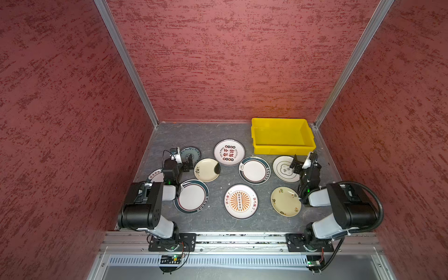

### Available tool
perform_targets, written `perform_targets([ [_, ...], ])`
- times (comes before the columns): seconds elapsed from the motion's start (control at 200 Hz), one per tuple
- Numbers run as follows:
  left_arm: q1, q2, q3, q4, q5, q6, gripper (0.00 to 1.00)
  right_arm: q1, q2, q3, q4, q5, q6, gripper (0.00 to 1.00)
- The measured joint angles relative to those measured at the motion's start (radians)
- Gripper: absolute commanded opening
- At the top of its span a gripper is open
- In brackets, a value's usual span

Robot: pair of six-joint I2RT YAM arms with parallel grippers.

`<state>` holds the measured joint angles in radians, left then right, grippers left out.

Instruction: Place the plates into the plastic bin on the countertop

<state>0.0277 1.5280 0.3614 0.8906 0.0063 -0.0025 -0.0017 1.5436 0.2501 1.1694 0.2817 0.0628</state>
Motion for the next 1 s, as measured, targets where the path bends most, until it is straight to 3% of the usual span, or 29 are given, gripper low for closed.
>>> perform_targets([
  [1.002, 0.006, 0.000, 0.002, 0.000, 0.019, 0.000, 0.99, -0.009, 0.000, 0.000, 0.000, -0.001, 0.005, 0.99],
])
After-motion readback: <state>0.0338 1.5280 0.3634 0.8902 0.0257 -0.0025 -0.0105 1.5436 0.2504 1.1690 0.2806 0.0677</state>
